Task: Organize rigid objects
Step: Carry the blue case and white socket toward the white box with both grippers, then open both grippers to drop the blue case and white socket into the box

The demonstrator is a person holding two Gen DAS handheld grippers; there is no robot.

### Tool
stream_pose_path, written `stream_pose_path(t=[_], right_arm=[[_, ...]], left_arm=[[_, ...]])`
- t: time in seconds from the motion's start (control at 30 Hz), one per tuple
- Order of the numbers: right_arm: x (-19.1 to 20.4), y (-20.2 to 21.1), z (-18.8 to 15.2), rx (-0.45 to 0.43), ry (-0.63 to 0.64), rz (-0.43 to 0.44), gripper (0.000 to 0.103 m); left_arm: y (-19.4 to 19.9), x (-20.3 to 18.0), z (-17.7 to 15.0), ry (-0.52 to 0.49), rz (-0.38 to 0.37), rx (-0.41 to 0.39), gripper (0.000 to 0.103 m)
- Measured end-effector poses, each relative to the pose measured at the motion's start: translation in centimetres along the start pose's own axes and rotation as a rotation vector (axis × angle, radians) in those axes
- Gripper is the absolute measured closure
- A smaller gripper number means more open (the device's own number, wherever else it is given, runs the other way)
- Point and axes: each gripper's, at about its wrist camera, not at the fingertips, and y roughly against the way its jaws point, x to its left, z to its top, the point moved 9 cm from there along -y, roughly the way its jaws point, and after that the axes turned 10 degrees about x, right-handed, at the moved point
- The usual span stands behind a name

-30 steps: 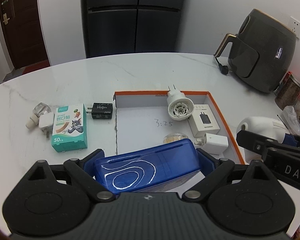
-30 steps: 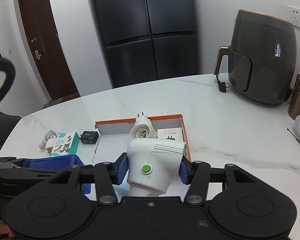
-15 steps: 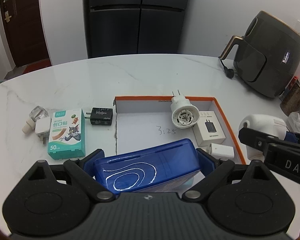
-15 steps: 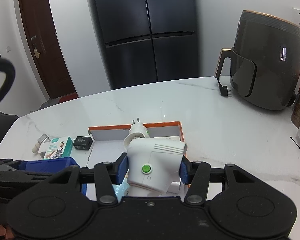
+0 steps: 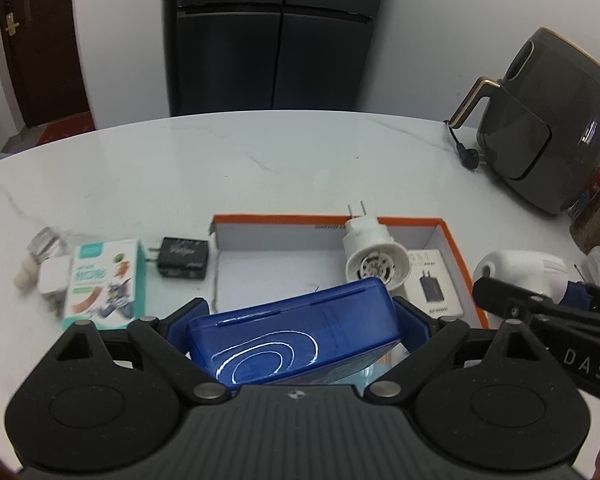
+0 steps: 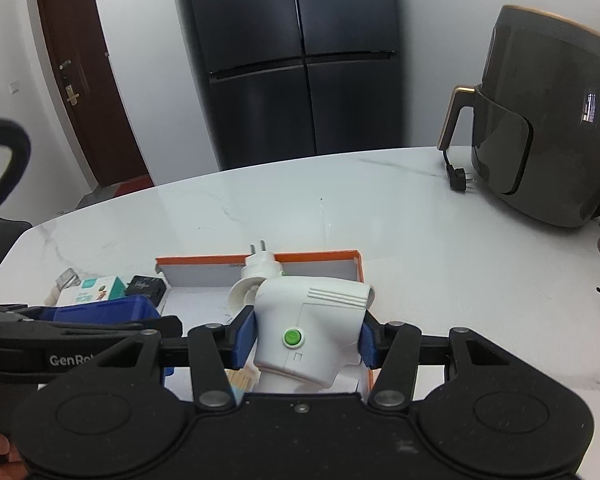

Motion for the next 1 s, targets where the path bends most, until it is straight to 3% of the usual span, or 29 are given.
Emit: stream_pose_path(t=[0.27, 0.33, 0.63, 1.0], right_arm=[[-0.7, -2.2, 1.3, 0.016, 0.028, 0.006, 0.038], [-0.7, -2.3, 1.5, 0.007, 0.043, 0.020, 0.030], [-1.4, 0.2, 1.1, -0.034, 0.024, -0.009, 0.028], [0.8, 4.5, 0.0, -0.100, 0.035, -0.031, 0.027]], left_arm=[[-2.5, -0.6, 0.8, 0.006, -0.010, 0.025, 0.005], [-3.1, -0.6, 0.7, 0.024, -0.026, 0.038, 0.005], [-3.6, -1.3, 1.0, 0.031, -0.116, 0.063, 0.000], [0.6, 0.6, -0.6, 0.066, -0.112, 0.017, 0.000]])
